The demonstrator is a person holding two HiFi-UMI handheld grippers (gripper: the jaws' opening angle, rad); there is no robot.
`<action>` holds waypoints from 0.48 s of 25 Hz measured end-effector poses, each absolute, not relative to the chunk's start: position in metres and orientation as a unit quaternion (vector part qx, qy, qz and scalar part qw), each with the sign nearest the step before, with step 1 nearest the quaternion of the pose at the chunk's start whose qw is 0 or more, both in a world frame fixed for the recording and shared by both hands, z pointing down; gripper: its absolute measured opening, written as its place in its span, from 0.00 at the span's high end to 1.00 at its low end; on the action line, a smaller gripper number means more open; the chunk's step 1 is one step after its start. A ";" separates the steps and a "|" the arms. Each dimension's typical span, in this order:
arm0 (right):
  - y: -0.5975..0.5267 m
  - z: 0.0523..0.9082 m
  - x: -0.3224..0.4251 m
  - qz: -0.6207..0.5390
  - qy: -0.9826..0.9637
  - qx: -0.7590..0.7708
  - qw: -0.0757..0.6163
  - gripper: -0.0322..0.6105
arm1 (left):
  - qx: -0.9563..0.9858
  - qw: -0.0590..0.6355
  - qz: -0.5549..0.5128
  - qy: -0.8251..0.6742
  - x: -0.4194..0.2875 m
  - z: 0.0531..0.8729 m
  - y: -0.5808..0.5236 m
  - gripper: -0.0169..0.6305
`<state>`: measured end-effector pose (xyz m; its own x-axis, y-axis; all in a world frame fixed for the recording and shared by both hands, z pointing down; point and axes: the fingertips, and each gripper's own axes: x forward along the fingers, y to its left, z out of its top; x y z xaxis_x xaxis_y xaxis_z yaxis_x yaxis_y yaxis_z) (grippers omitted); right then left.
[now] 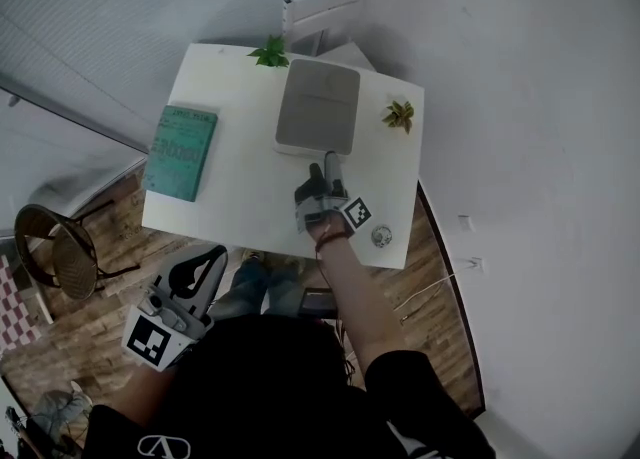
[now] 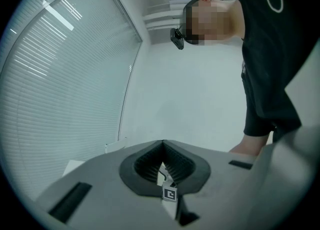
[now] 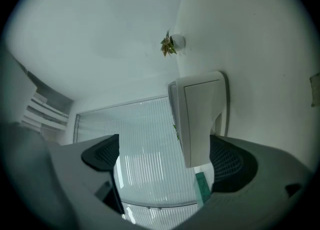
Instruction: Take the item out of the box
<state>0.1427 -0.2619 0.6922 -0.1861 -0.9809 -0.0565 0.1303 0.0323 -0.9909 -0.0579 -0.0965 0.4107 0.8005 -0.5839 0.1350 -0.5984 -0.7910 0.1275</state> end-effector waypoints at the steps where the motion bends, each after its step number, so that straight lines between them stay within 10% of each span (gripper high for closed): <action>1: -0.265 0.697 0.143 -0.566 0.521 -0.407 0.493 0.10 | 0.945 0.084 0.048 -0.313 -0.059 0.413 -0.096 0.97; 12: -0.290 0.720 0.142 -0.567 0.501 -0.404 0.515 0.11 | 0.941 0.097 0.071 -0.315 -0.061 0.435 -0.086 0.97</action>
<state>0.1424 -0.2903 0.7198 -0.1434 -0.9880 -0.0578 0.1795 0.0314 -0.9832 -0.0606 -0.0862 0.4346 0.7913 -0.5798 0.1939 -0.6071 -0.7826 0.1377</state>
